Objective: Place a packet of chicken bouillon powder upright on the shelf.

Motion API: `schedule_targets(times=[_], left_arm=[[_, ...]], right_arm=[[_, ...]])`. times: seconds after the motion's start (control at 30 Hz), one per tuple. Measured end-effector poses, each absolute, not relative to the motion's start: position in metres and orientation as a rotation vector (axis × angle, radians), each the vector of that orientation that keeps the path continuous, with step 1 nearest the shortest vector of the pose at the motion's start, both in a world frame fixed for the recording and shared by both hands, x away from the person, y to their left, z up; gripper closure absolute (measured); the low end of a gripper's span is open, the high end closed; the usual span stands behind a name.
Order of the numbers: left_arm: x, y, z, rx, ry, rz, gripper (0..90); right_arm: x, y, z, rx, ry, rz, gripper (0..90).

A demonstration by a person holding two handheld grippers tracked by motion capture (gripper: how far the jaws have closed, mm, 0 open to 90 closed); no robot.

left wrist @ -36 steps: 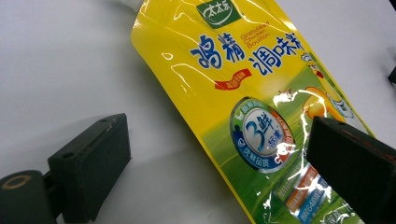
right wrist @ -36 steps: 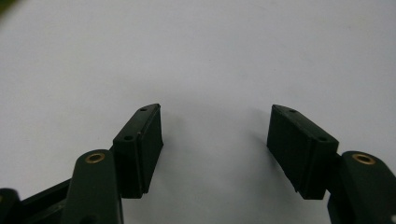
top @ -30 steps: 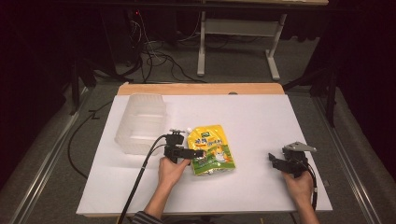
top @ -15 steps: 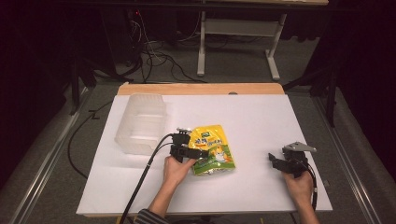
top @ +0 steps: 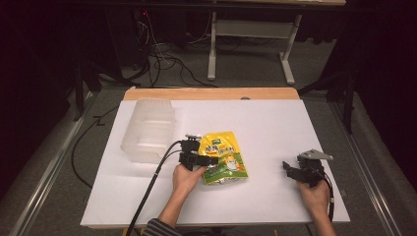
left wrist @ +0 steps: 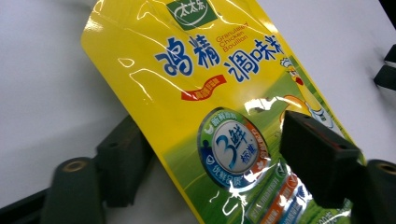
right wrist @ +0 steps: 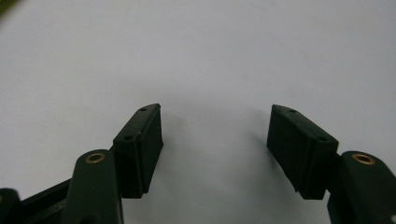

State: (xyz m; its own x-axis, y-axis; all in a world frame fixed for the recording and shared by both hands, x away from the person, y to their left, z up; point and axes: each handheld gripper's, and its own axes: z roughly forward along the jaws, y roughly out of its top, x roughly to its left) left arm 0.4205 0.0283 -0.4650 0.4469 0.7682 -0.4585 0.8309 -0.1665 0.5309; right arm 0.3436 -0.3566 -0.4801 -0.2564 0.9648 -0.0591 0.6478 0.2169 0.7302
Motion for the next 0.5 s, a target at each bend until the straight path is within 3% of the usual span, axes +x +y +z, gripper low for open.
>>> schedule_targets(times=[0.5], left_arm=[[0.4222, 0.0307, -0.4665, 1.926, 1.317, -0.136, 67.0]], right_arm=[[0.3436, -0.3564, -0.4801, 1.483, 1.983, 0.808, 36.0]])
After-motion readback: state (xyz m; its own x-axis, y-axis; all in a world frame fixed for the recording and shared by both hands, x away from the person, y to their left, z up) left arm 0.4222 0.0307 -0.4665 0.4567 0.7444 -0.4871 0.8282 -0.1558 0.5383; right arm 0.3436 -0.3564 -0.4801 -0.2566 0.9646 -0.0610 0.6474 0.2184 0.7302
